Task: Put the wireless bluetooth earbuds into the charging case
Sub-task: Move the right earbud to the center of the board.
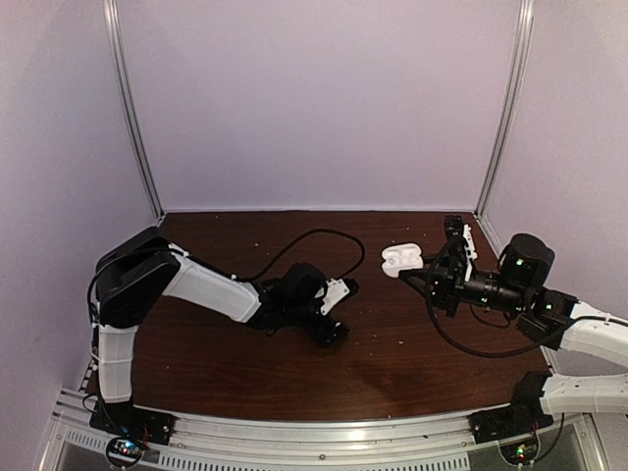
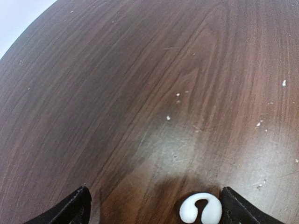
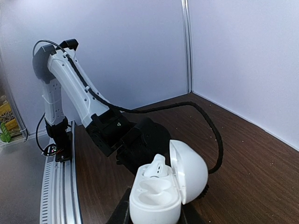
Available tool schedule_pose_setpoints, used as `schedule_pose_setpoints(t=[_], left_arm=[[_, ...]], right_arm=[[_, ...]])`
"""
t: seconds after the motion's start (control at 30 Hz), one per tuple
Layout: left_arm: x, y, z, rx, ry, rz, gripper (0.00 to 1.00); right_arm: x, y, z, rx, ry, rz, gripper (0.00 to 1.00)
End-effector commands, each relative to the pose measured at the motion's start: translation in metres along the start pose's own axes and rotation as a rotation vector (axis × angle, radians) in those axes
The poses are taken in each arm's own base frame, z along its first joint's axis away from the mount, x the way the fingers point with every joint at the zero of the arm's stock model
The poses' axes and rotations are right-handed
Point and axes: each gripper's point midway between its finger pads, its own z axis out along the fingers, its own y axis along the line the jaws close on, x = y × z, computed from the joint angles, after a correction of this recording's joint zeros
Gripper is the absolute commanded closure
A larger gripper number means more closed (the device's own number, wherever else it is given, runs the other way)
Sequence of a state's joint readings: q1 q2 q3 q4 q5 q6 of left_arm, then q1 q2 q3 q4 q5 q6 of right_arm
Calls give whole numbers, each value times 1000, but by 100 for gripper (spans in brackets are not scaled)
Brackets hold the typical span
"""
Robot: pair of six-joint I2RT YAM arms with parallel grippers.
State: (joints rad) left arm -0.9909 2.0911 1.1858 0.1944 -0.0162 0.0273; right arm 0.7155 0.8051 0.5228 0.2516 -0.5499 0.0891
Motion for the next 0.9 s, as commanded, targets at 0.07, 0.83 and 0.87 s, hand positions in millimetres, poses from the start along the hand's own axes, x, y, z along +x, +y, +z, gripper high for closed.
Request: schedule_pose_setpoints(t=[0.07,0.83,0.87], left_arm=[[27,39,-18,-126,62,-43,3],[24,15,-72,153,-134,175,19],[20,10,-76,188,-157,201,20]], right_arm=[[-6,2,-2,-8,-17,-13,100],[-4,1,2,-19,-1,-13,100],[-4,1,3,-20,0,-12,100]])
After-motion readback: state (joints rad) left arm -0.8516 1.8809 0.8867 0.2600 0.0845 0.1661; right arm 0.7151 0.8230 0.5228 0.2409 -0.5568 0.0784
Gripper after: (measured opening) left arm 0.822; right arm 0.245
